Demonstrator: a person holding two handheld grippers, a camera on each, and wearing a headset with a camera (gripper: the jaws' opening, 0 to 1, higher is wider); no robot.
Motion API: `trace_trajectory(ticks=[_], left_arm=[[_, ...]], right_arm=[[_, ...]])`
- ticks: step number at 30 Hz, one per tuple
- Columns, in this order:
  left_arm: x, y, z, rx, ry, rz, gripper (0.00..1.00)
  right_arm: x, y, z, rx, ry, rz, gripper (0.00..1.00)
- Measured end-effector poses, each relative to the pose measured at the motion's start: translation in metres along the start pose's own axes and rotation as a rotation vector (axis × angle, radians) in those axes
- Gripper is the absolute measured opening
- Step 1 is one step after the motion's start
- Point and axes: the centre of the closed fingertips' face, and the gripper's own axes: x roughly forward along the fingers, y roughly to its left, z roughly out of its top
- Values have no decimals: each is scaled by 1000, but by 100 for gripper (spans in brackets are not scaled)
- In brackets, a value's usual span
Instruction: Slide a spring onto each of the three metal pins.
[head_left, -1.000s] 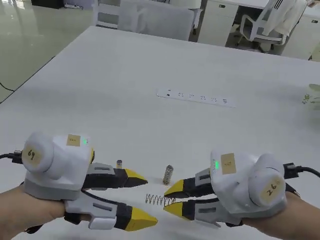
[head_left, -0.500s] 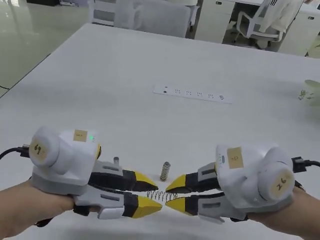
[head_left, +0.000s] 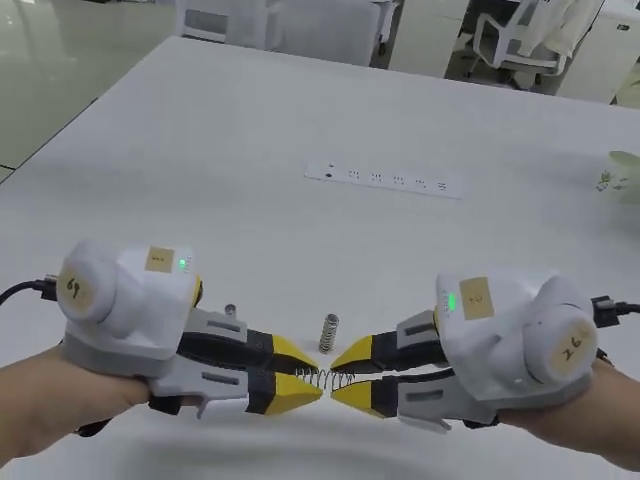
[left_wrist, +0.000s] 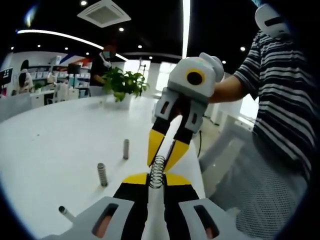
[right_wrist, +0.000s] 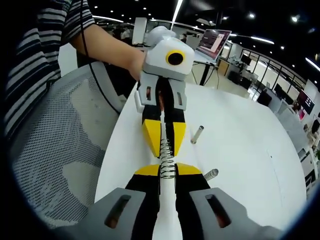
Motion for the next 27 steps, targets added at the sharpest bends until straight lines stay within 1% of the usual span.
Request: trace_trajectory(ticks=[6, 11, 14, 17, 21, 23, 25, 27], left_arm=[[2, -3, 0, 6, 7, -20, 2], [3, -5, -1, 10, 17, -37, 2], [3, -4, 0, 6, 10, -35, 2], [2, -5, 1, 7, 13, -40, 2], [4, -6, 1, 8, 19, -45, 2], [4, -6, 1, 10, 21, -49, 2], [4, -7, 1, 17, 30, -51, 2], [4, -8, 0, 20, 36, -53, 2]], right_arm=[[-1, 3, -1, 21, -7, 6, 7], [-2, 3, -4, 86, -14, 2, 9], [-5, 3, -11, 109, -8, -4, 11], [-8, 4, -13, 114, -6, -5, 10], [-8, 3, -11, 122, -20, -5, 10], [-8, 5, -9, 126, -28, 8, 10], [-7, 5, -10, 117, -18, 9, 8], [-6, 7, -10, 129, -17, 15, 8]])
